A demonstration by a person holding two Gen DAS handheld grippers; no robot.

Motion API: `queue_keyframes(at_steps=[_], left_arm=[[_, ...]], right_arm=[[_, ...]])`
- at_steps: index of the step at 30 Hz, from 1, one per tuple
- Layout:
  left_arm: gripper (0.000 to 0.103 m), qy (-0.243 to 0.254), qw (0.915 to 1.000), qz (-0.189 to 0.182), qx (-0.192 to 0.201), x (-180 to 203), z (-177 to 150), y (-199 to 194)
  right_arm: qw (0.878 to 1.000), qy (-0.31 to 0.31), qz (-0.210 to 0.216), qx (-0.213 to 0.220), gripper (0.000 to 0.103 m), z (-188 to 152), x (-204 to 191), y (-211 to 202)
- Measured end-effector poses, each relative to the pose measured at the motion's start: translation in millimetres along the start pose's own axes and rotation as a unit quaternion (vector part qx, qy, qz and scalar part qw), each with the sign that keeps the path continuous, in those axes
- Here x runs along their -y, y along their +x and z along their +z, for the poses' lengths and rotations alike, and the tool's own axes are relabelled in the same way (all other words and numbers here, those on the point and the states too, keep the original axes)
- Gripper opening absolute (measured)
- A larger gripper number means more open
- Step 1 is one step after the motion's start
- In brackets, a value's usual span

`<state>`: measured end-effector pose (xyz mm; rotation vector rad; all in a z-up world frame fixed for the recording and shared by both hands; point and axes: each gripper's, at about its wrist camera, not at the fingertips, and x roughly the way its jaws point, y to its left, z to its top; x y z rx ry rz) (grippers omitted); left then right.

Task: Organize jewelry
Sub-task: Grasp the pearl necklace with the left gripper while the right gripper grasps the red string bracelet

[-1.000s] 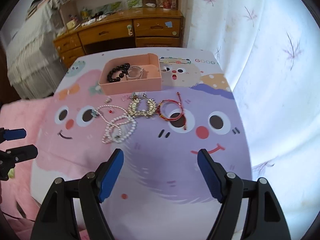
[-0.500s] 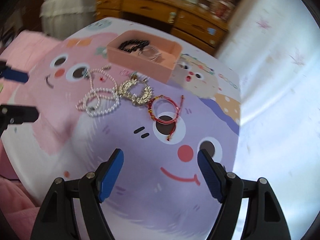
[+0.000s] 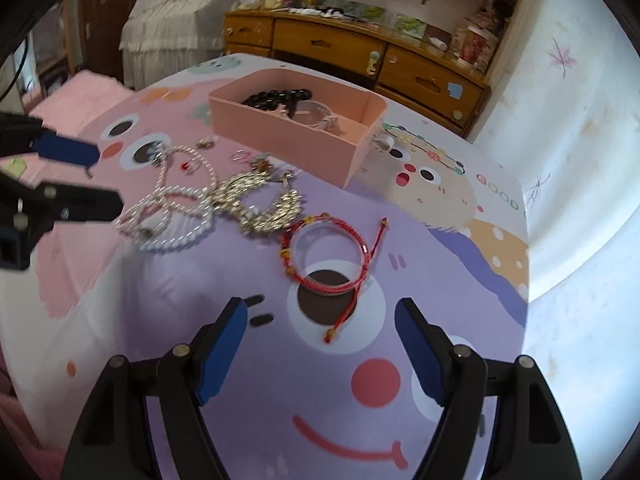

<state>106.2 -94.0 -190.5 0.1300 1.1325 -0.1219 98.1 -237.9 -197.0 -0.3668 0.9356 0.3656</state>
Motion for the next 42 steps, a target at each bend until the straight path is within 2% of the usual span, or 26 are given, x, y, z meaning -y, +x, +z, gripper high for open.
queue_keyframes(at_steps=[3,5,8,12,13,14,17,30,32,35,36,39,42], left_arm=[[0.044,-0.021,0.9995,0.013,-0.02,-4,4,13],[0.032,-0.041,0.9984,0.021,-0.034,-10,5,21],[0.031,-0.077,0.9955,0.018,-0.052,-24,7,32],[0.03,-0.119,0.9908,-0.005,-0.064,-40,10,40],[0.027,-0.125,0.99,-0.006,-0.065,-43,11,41],[0.02,-0.127,0.9896,-0.003,-0.067,-44,12,43],[0.014,-0.122,0.9894,0.004,-0.078,-45,14,51],[0.013,-0.111,0.9893,0.003,-0.094,-39,14,61],[0.008,-0.119,0.9884,0.0,-0.095,-39,13,60],[0.006,-0.122,0.9876,-0.004,-0.099,-39,14,60],[0.006,-0.123,0.9872,-0.008,-0.102,-39,13,60],[0.005,-0.127,0.9853,-0.013,-0.113,-41,11,58],[0.005,-0.132,0.9833,-0.011,-0.125,-41,5,53]], right_arm=[[1.0,0.02,0.01,-0.001,0.077,0,7,9],[0.999,0.029,0.018,-0.002,0.077,1,11,15],[0.999,0.039,0.03,-0.002,0.077,2,16,21],[0.997,0.059,0.046,-0.002,0.077,6,24,27],[0.997,0.062,0.046,-0.003,0.077,6,24,28],[0.997,0.065,0.045,-0.006,0.077,6,26,30],[0.996,0.07,0.044,-0.016,0.077,6,29,36],[0.997,0.054,0.045,-0.028,0.077,8,28,42],[0.997,0.049,0.044,-0.028,0.077,10,26,43],[0.997,0.049,0.043,-0.028,0.076,12,23,45],[0.998,0.049,0.042,-0.028,0.076,13,22,45],[0.998,0.047,0.041,-0.018,0.054,15,20,42],[0.998,0.045,0.044,-0.022,0.054,15,21,43]])
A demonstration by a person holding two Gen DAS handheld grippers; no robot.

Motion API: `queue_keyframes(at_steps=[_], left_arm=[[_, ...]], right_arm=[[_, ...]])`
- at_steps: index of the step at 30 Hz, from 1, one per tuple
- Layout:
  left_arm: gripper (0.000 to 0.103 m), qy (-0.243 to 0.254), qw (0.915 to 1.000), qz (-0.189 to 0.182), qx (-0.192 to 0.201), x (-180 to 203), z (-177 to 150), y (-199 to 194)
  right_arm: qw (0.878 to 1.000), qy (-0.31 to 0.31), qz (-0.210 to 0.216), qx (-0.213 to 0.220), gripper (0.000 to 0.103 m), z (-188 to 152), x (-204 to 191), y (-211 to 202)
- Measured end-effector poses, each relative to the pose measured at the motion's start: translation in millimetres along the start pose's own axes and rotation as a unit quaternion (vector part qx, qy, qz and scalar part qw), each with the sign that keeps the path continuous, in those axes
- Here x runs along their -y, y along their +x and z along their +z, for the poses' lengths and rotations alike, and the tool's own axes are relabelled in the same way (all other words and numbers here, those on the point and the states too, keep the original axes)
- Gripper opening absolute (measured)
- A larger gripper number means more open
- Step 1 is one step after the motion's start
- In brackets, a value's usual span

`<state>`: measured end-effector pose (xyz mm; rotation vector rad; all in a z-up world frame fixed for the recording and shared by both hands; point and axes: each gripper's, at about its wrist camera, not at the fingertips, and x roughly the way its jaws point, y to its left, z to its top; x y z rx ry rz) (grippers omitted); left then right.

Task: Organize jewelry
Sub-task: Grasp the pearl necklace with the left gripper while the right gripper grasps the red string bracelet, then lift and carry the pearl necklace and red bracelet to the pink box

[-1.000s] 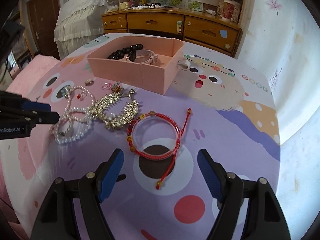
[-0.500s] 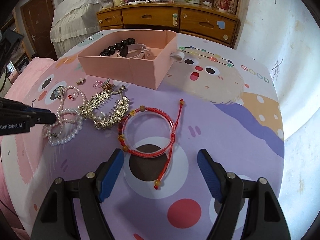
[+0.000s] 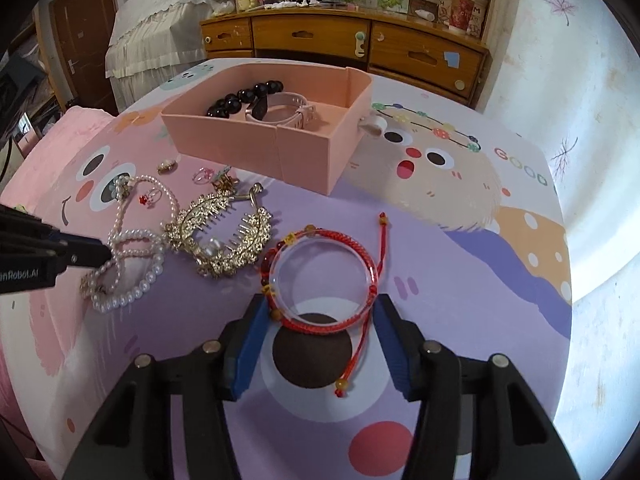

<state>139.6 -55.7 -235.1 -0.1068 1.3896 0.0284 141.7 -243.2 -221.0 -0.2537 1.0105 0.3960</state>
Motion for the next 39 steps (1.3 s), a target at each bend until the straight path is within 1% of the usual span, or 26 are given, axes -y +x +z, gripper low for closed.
queue_keyframes(at_steps=[6,9,12,16,18,23,28,33,36,39], left_arm=[[0.005,-0.017,0.9998,0.007,-0.009,-8,-17,-21],[0.005,-0.018,0.9998,0.001,-0.008,-11,-24,-40],[0.005,-0.014,0.9998,0.002,0.012,-12,-27,-66],[0.005,-0.019,0.999,-0.008,0.039,-19,-24,-99],[0.005,-0.013,0.9982,-0.01,0.058,-22,-24,-116],[0.005,-0.002,0.9961,-0.02,0.086,-33,-20,-150],[0.005,0.015,0.9933,-0.042,0.107,-37,-4,-182],[0.005,0.05,0.9889,-0.069,0.121,-32,25,-207],[0.005,0.071,0.9858,-0.086,0.126,-27,46,-217],[0.005,0.091,0.9805,-0.097,0.145,-21,66,-226]], right_arm=[[1.0,0.01,0.005,-0.013,0.053,-4,2,-8],[1.0,0.023,0.007,-0.015,0.053,-7,2,-17],[0.999,0.033,0.011,-0.011,0.052,-10,1,-30],[0.999,0.05,0.014,-0.008,0.052,-11,-1,-45],[0.998,0.062,0.016,0.0,0.052,-10,-2,-56],[0.997,0.078,0.018,0.02,0.052,-4,-5,-77],[0.994,0.098,0.034,0.046,0.053,10,-8,-100],[0.989,0.114,0.048,0.077,0.053,37,-8,-122],[0.988,0.118,0.047,0.089,0.053,52,-10,-128],[0.988,0.113,0.041,0.098,0.053,73,-11,-130]])
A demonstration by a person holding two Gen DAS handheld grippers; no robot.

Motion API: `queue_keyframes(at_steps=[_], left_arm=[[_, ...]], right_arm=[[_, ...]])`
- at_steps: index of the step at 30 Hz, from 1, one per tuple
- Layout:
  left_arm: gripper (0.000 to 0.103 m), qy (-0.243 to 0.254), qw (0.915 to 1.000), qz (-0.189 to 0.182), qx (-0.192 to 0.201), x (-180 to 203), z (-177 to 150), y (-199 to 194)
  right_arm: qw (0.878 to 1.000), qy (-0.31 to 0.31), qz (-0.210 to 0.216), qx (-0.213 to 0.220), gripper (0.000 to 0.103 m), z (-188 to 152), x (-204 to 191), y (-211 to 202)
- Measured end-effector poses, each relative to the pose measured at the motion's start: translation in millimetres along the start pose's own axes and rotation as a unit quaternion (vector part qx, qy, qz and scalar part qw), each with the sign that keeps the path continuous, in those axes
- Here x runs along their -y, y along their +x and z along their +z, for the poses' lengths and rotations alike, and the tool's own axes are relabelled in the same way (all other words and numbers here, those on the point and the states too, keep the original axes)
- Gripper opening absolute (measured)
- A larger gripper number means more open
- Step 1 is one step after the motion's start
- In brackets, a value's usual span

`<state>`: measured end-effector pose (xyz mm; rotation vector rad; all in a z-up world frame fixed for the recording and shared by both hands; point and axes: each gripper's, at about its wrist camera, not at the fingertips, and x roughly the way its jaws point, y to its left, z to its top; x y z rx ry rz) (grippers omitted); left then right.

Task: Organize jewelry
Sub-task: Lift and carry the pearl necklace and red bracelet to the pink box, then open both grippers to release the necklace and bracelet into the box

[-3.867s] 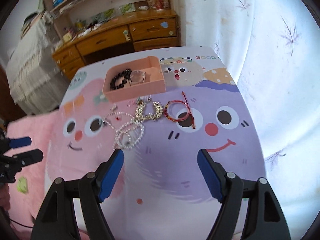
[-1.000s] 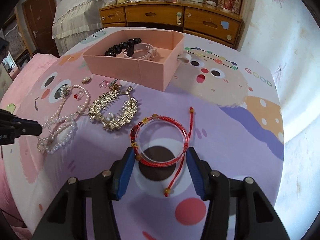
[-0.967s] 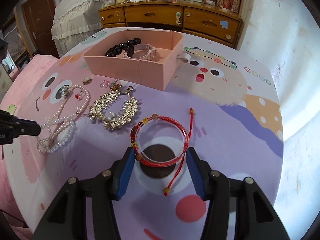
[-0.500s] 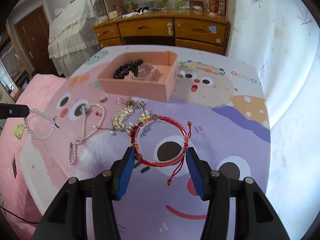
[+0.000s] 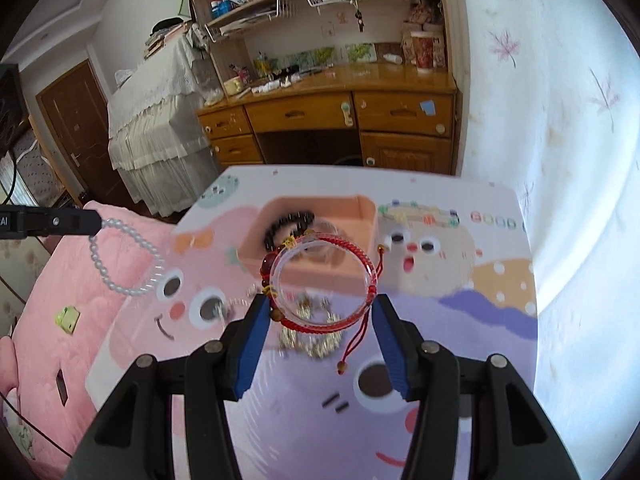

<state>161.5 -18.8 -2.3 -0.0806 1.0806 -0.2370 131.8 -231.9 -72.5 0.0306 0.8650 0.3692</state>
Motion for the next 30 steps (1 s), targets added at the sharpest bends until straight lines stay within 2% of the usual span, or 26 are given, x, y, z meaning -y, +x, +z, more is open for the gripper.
queue_keyframes(at_steps=[8,13,19,21,23,25,30], left_arm=[[0.005,0.006,0.9992,-0.029,0.027,-8,50,18],[0.005,0.005,0.9985,-0.049,0.024,-15,71,46],[0.007,0.005,0.997,-0.077,0.003,-17,84,87],[0.022,0.004,0.9985,-0.053,-0.016,-16,87,102],[0.043,0.003,0.9984,-0.048,-0.028,-17,86,109],[0.046,0.004,0.9979,-0.054,-0.035,-18,84,112],[0.059,0.014,0.9987,-0.037,-0.031,-22,81,107]], right_arm=[[1.0,0.001,-0.001,0.02,0.053,44,-7,21],[1.0,0.009,-0.002,0.017,0.053,61,-6,48],[1.0,0.019,-0.007,0.013,0.053,71,-4,75],[1.0,0.015,-0.015,0.007,0.053,71,-4,85],[0.999,0.007,-0.029,-0.022,0.053,68,-3,94],[0.999,0.006,-0.031,-0.034,0.053,63,-1,98],[0.998,0.027,-0.017,-0.051,0.057,52,5,96]])
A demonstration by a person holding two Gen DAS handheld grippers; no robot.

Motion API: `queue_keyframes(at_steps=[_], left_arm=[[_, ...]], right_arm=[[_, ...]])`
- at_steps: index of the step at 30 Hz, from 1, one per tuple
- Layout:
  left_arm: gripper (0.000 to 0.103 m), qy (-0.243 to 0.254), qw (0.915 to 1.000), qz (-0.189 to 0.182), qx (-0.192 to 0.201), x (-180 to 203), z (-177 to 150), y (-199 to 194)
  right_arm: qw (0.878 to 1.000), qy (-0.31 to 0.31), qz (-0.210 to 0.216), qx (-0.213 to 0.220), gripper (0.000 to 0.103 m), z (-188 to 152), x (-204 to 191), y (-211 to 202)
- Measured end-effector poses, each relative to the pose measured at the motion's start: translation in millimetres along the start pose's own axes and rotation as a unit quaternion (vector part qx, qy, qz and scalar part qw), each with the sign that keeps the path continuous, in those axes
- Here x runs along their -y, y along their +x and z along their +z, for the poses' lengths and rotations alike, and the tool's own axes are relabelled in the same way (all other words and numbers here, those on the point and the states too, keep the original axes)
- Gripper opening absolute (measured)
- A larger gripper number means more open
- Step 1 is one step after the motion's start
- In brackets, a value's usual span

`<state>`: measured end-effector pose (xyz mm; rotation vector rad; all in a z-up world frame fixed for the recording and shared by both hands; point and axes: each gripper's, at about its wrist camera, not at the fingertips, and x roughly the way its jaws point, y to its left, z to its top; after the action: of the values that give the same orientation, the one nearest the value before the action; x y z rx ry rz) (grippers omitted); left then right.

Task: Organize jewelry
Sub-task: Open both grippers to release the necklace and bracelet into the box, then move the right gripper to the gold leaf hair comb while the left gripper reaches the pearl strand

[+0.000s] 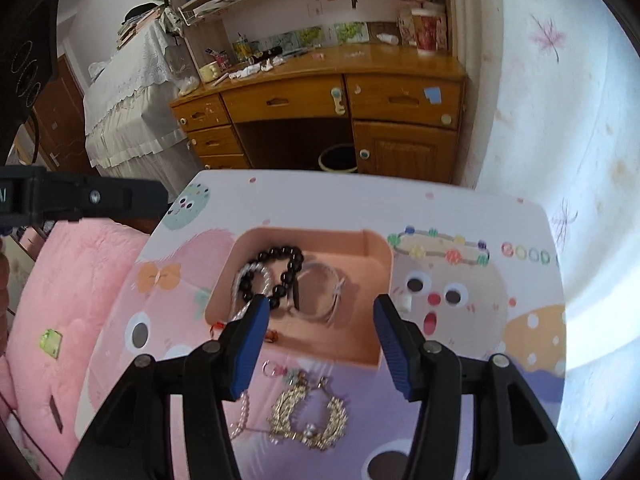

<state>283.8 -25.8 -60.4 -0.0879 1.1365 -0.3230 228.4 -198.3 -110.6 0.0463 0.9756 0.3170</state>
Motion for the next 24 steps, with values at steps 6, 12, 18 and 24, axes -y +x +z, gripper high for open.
queue_keyframes(at_steps=[6,12,18,24], left_arm=[[0.068,-0.005,0.9998,0.01,0.014,-8,-9,-20],[0.077,-0.008,0.9992,0.03,0.027,-13,-31,-49],[0.084,-0.012,0.9984,0.048,0.029,-17,-69,-72],[0.089,-0.016,0.9978,0.063,0.013,-19,-119,-71]], right_arm=[[0.999,0.048,0.023,-0.012,0.059,-15,6,-13],[0.995,0.094,0.033,-0.009,0.064,-27,12,-35],[0.987,0.146,0.061,0.0,0.075,-44,20,-68],[0.981,0.179,0.071,-0.014,0.076,-67,24,-81]])
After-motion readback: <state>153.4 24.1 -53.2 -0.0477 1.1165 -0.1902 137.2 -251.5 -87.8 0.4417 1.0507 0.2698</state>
